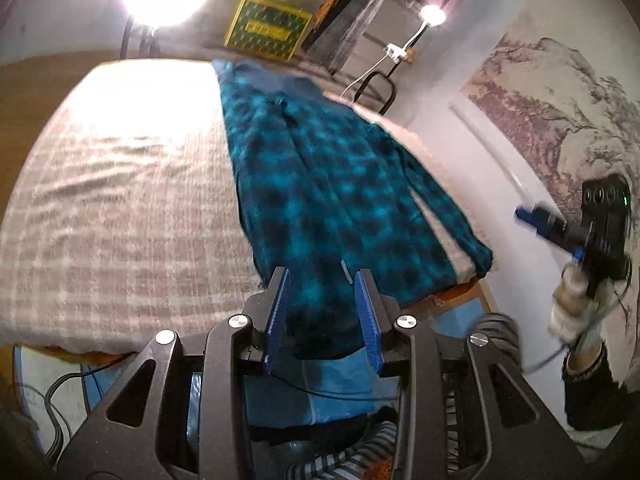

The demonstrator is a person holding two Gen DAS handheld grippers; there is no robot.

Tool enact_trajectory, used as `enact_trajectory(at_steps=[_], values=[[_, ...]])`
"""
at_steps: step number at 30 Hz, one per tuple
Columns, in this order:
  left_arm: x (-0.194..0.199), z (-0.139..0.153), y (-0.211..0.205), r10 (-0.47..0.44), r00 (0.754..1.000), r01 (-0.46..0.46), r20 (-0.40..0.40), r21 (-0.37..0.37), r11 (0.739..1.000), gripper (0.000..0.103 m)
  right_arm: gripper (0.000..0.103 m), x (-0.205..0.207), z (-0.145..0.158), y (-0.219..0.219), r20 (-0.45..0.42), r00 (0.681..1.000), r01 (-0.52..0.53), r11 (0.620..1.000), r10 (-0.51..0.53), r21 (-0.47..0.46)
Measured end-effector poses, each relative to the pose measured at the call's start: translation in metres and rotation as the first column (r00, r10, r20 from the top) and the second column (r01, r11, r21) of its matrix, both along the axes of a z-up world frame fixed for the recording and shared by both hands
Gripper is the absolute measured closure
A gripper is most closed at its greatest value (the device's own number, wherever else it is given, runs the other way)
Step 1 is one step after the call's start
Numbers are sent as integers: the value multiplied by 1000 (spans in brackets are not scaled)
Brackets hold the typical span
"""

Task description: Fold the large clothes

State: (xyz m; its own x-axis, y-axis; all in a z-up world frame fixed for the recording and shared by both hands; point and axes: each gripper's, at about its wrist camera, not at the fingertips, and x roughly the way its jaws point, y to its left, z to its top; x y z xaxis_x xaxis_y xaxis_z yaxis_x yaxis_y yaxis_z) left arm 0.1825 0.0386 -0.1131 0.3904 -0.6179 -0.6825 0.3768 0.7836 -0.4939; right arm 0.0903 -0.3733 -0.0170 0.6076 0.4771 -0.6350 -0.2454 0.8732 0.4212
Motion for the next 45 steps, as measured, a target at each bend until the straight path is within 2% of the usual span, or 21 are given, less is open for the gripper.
enact_trajectory(at_steps=[2, 5, 9, 12, 14, 16, 17, 18, 21, 25, 28, 30, 32, 33, 34, 35, 37, 38, 41, 42, 45], values=[[4, -11, -6, 5, 999, -5, -45, -2, 1000, 70, 59, 3, -29, 21, -61, 997, -41, 999, 38, -37], [14, -30, -11, 70, 992, -68, -108, 17, 998, 70, 59, 13, -76, 56, -126, 986, -122, 988, 109, -99], [20, -52, -16, 142, 980, -132, -139, 79, 988, 70, 55, 34, -128, 79, -190, 975, -147, 972, 112, -181], [16, -65, -16, 167, 970, -158, -174, 67, 985, 70, 53, 41, -156, 80, -250, 960, -168, 975, 128, -147], [14, -72, -17, 176, 967, -166, -183, 66, 984, 70, 53, 43, -164, 79, -259, 956, -181, 973, 140, -144], [14, -81, -19, 174, 964, -163, -202, 68, 984, 70, 57, 46, -170, 81, -267, 950, -205, 969, 162, -139], [15, -85, -20, 171, 963, -161, -208, 66, 985, 70, 64, 46, -173, 81, -280, 945, -216, 966, 171, -139], [16, -89, -21, 168, 962, -158, -214, 67, 985, 70, 77, 47, -176, 80, -298, 937, -229, 966, 185, -119], [18, -97, -21, 161, 962, -151, -222, 59, 987, 70, 90, 55, -178, 63, -331, 922, -207, 978, 199, 11], [23, -103, -19, 147, 955, -150, -258, 8, 989, 70, 92, 60, -182, 34, -356, 911, -139, 966, 211, 216], [26, -104, -21, 139, 955, -147, -263, -9, 989, 69, 92, 61, -189, 28, -373, 902, -122, 955, 220, 269], [29, -109, -24, 128, 950, -140, -284, -20, 990, 69, 89, 60, -189, 31, -366, 903, -138, 959, 225, 247], [30, -117, -28, 116, 944, -130, -309, -24, 991, 69, 73, 59, -186, 37, -351, 911, -163, 970, 218, 179], [30, -122, -32, 105, 941, -120, -323, -26, 992, 66, 57, 59, -183, 41, -345, 911, -178, 971, 224, 160], [31, -124, -34, 102, 939, -116, -328, -23, 993, 64, 53, 59, -181, 45, -336, 913, -188, 970, 230, 154], [31, -128, -38, 94, 938, -107, -333, -21, 994, 64, 54, 59, -179, 47, -332, 915, -193, 971, 230, 139], [30, -133, -44, 71, 936, -89, -343, -36, 995, 64, 81, 62, -181, 53, -342, 907, -219, 969, 246, 116], [29, -134, -46, 57, 937, -78, -346, -48, 996, 70, 82, 64, -184, 58, -358, 902, -217, 970, 243, 113], [28, -128, -49, 40, 946, -57, -323, -41, 998, 76, 81, 69, -191, 52, -386, 900, -170, 979, 200, 111], [28, -126, -50, 37, 948, -54, -317, -45, 998, 77, 67, 68, -188, 50, -378, 910, -155, 985, 171, 71], [28, -122, -52, 40, 949, -60, -314, -55, 997, 77, 64, 63, -168, 47, -281, 954, -123, 990, 101, -63]])
